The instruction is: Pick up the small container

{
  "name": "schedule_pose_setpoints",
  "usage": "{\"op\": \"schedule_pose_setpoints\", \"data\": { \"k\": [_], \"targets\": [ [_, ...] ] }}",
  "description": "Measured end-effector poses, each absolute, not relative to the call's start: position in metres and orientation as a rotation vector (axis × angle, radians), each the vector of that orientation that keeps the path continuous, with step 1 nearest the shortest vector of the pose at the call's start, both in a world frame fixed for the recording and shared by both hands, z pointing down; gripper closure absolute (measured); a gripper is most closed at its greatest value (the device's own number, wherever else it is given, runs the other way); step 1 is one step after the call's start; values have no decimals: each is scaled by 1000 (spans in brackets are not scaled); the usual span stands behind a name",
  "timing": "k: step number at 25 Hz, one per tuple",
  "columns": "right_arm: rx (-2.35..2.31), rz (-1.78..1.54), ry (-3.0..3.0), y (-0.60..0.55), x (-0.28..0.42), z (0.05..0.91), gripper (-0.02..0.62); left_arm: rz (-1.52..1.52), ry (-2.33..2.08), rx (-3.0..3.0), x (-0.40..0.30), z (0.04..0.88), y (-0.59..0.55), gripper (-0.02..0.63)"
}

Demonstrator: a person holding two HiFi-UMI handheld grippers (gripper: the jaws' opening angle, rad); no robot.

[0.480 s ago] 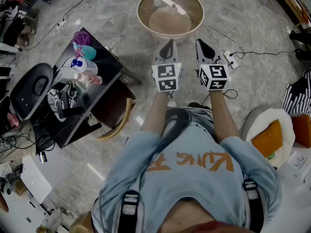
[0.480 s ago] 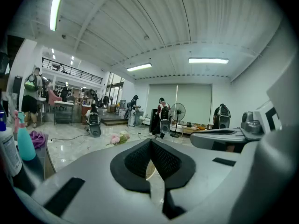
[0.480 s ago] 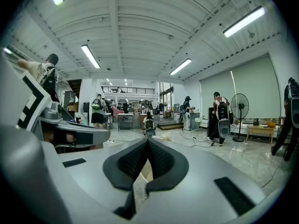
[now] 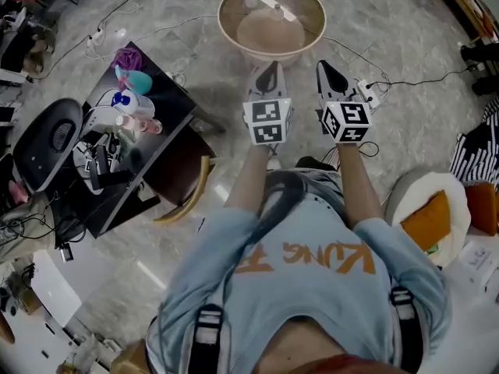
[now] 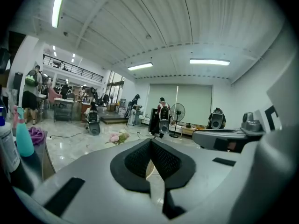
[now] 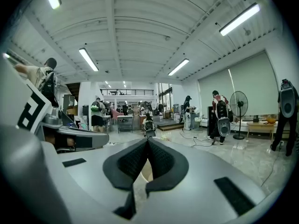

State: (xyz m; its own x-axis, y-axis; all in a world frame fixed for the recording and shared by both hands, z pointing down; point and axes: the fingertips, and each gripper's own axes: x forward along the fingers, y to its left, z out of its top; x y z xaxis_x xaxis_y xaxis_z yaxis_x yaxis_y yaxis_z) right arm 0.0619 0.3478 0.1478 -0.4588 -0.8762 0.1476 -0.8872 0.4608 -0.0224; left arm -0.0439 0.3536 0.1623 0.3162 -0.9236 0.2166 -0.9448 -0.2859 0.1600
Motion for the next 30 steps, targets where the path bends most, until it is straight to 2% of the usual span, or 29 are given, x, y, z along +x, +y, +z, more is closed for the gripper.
{"op": "schedule_pose_setpoints", "data": {
  "k": [18,30],
  "targets": [
    [1452,98,-2561,340,54,145,583,-11,-1728,2208,-65,164,343,583],
    [1378,226,-2596,253,48,181,583,49,-1798,2063,-92,205,266,583]
  ]
}}
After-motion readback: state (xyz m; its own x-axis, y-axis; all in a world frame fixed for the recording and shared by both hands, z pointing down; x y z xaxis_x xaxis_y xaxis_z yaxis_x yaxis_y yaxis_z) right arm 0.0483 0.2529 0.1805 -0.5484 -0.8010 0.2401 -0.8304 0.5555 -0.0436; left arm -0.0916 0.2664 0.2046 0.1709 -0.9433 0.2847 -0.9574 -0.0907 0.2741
